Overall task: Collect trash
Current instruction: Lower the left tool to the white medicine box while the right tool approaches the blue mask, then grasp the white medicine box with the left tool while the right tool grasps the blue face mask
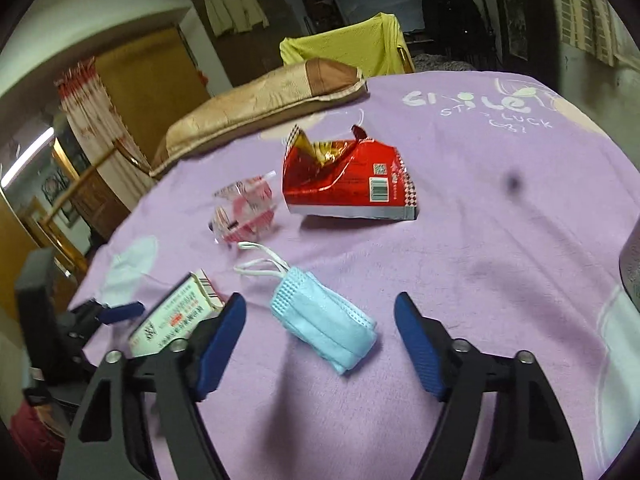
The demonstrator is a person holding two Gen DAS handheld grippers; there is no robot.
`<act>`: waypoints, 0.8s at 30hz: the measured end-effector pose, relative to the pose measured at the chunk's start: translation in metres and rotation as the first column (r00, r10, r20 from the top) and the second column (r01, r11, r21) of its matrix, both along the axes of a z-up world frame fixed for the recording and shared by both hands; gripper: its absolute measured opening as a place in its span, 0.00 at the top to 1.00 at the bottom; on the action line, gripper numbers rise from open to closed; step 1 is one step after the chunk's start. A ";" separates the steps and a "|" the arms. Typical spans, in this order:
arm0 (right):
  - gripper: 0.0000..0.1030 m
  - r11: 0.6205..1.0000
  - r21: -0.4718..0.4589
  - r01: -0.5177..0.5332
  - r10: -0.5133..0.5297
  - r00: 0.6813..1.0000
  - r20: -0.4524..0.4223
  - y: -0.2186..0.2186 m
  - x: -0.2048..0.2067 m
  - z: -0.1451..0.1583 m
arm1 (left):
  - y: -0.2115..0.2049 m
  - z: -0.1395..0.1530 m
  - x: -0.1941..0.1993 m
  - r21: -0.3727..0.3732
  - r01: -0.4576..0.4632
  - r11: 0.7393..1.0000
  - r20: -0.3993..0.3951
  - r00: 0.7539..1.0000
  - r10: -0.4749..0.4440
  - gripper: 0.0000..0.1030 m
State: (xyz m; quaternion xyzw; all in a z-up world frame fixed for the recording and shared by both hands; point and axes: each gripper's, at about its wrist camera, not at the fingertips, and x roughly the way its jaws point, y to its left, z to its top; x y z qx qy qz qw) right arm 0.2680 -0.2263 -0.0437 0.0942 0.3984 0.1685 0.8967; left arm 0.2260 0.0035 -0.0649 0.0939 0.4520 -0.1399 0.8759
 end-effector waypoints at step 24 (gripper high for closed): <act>0.71 0.994 -0.092 0.057 -0.057 0.998 -0.001 -0.002 -0.009 -0.001 | -0.009 0.012 0.007 -0.015 0.026 1.000 0.078 0.997 -0.025 0.05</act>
